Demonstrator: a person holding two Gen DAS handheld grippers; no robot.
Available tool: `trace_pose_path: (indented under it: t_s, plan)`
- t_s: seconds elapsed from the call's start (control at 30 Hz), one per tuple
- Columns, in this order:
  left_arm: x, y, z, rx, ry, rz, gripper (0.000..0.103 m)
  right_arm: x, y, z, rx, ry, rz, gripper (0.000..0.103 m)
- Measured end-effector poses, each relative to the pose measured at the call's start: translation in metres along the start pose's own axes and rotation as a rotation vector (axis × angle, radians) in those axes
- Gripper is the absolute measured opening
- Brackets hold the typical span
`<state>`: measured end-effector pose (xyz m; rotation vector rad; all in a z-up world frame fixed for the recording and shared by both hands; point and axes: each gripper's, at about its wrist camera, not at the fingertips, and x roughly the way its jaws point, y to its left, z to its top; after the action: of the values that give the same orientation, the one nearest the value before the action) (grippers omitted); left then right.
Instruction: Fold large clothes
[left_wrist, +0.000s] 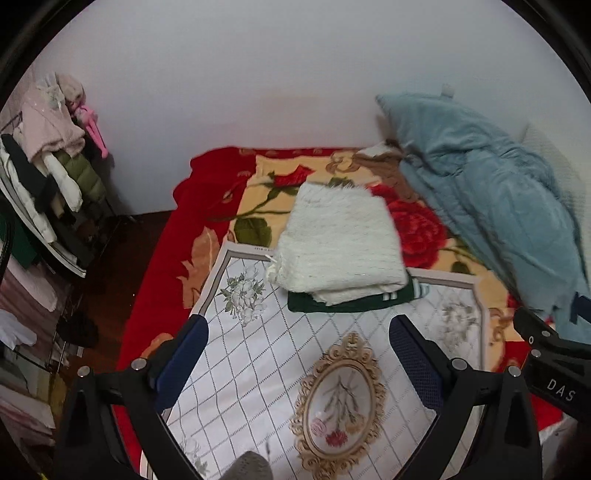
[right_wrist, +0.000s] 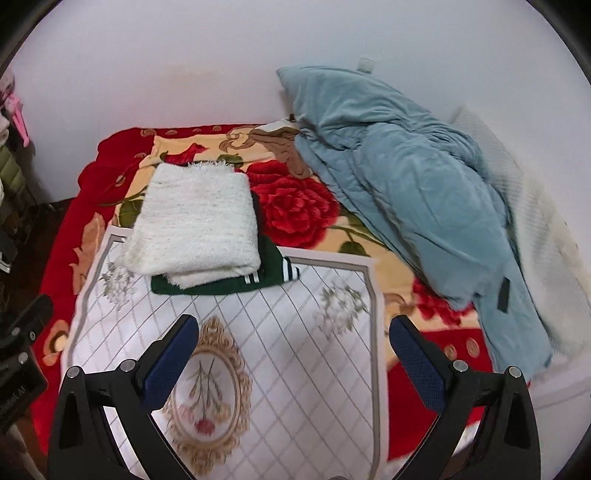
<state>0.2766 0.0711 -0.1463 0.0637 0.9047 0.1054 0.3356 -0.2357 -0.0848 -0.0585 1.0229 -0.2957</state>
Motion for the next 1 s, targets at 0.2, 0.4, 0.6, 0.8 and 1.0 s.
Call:
trace_pose_path:
  t_s: [0.2,0.4,0.6,0.8,1.0]
  plan:
    - [-0.081,-0.006,0.001,-0.003,-0.063,-0.007,0.1,-0.102,-0.045,-0.007,0.025,-0.08,0.01,0.103]
    - [-0.131,-0.013,0.006,-0.01,-0.053,-0.021,0.1,-0.18,-0.071,-0.01,0.018,-0.132,0.031,0.103]
    - [-0.165,-0.015,0.007,-0.024,-0.05,-0.009,0.1,-0.241,-0.085,-0.013,0.015,-0.181,0.038,0.103]
    - [-0.19,-0.013,0.004,-0.051,-0.065,-0.008,0.1,-0.273,-0.092,-0.015,0.001,-0.192,0.069,0.103]
    - [-0.205,-0.016,0.0,-0.05,-0.097,0.01,0.1,-0.289,-0.098,-0.018,-0.011,-0.201,0.079,0.103]
